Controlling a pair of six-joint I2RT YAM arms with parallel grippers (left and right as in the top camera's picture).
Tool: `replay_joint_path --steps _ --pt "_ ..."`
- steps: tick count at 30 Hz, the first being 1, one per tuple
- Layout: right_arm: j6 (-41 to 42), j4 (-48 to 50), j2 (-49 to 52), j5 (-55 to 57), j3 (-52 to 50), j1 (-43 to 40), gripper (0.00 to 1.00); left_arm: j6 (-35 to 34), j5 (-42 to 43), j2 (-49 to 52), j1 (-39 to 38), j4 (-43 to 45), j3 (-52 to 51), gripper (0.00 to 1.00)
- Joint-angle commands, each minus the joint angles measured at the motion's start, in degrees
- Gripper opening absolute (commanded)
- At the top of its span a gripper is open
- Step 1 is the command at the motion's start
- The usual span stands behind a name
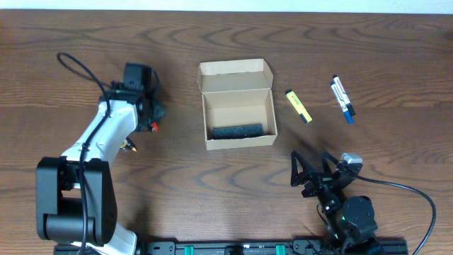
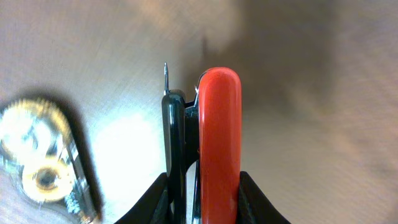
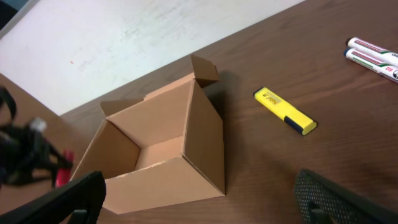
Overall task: Pack container
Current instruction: 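Grasp the red stapler with the left gripper and lower it into the box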
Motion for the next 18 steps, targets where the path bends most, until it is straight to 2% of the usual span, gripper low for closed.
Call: replay_joint_path --steps 1,7,13,18 --pt "0.5 -0.07 0.0 0.37 -0.2 -0.66 0.99 8.28 -0.52 -2.51 -2.97 -1.51 6.4 0.07" --pt "0.5 -0.07 0.0 0.37 -0.2 -0.66 0.99 33.79 6.21 -4.63 -10.99 -1.57 14.14 0.06" --pt "0.5 -0.04 0.0 0.37 -0.2 -0.66 0.99 57.94 15.8 -5.42 -19.26 -1.55 17.22 0.06" --pt "0.5 -0.07 0.0 0.37 -0.2 -0.66 0.99 80.46 16.59 -4.59 -24.39 -1.57 17.2 0.06"
